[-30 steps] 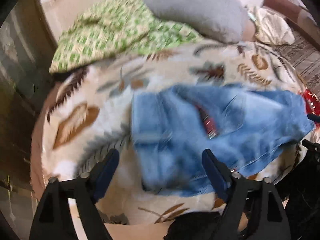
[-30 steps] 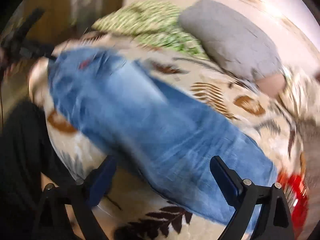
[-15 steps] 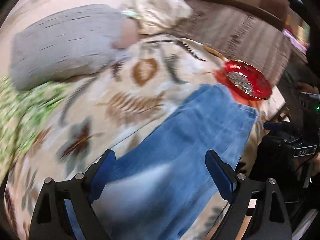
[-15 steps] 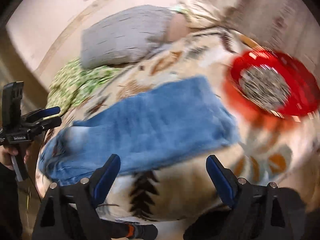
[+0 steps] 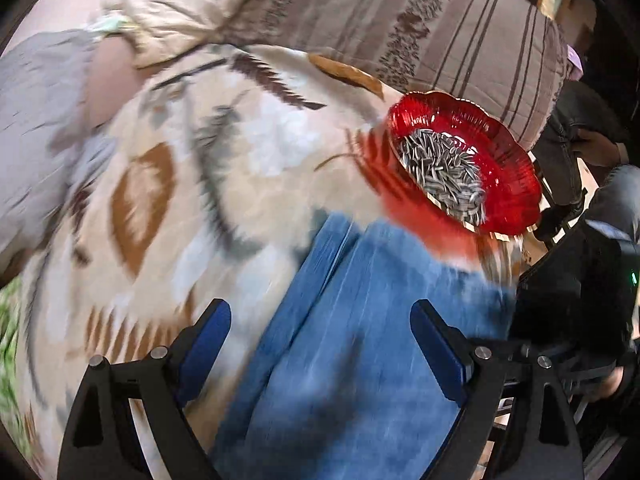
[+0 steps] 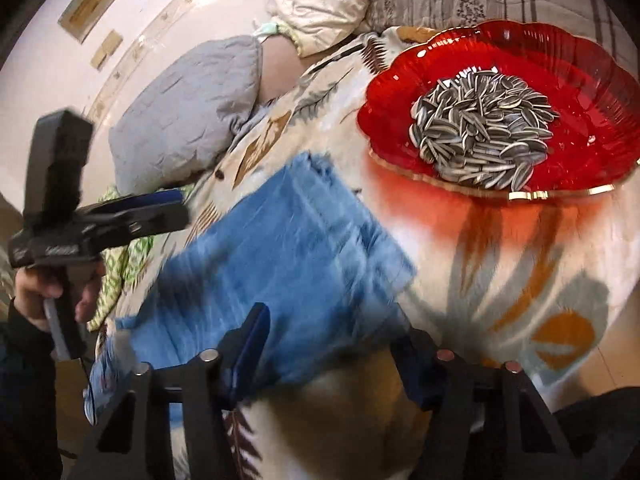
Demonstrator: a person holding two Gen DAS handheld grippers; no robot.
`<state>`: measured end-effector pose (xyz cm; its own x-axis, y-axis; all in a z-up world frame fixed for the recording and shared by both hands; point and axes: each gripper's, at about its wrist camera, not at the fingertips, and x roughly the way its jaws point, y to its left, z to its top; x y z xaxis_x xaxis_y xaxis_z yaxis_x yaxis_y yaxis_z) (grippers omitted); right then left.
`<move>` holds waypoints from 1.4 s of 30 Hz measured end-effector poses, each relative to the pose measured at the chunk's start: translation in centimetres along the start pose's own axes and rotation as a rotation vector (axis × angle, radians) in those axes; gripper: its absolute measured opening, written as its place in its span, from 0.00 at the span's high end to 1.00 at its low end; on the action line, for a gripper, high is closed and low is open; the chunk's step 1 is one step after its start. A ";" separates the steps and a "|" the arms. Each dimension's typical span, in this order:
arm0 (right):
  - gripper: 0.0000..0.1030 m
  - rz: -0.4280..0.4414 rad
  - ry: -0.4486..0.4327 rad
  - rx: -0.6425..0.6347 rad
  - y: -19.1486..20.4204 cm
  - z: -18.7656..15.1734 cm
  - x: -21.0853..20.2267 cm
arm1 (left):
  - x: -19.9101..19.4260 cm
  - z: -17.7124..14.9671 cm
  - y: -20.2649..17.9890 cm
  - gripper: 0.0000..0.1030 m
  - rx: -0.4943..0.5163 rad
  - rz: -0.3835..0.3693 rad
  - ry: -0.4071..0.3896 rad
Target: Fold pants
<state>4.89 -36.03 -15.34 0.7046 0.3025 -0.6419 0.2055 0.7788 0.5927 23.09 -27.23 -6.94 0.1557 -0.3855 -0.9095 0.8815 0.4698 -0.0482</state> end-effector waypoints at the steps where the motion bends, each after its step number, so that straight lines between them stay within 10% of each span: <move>1: 0.43 0.002 -0.005 0.013 -0.1 0.1 0.2 | 1.0 0.9 -0.2 0.11 0.013 -0.007 0.020; 12: 0.46 -0.035 -0.044 -0.013 0.6 0.6 1.5 | 9.2 4.2 -1.2 0.12 0.114 -0.143 0.231; 16: 0.80 -0.063 -0.060 -0.005 0.0 1.0 1.6 | 7.8 4.0 -0.7 0.77 0.063 -0.256 0.202; 18: 0.86 -0.032 -0.061 0.001 0.0 1.0 1.4 | 6.5 3.7 -0.9 0.84 0.084 -0.255 0.187; 25: 0.88 -0.034 -0.160 -0.101 3.1 2.2 -2.4 | 0.7 6.1 -2.6 0.86 0.124 -0.212 0.079; 32: 0.88 -0.148 -0.189 -0.064 0.9 5.5 -4.2 | 2.9 10.2 -4.4 0.86 0.108 -0.188 0.086; 42: 0.88 -0.143 -0.301 -0.308 6.3 3.8 -6.2 | -4.7 4.8 -1.3 0.86 -0.004 -0.236 -0.025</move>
<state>4.34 -35.09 -5.81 0.8592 0.0422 -0.5099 0.1358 0.9420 0.3069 23.33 -29.87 -0.57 -0.0437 -0.5047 -0.8622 0.8930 0.3673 -0.2602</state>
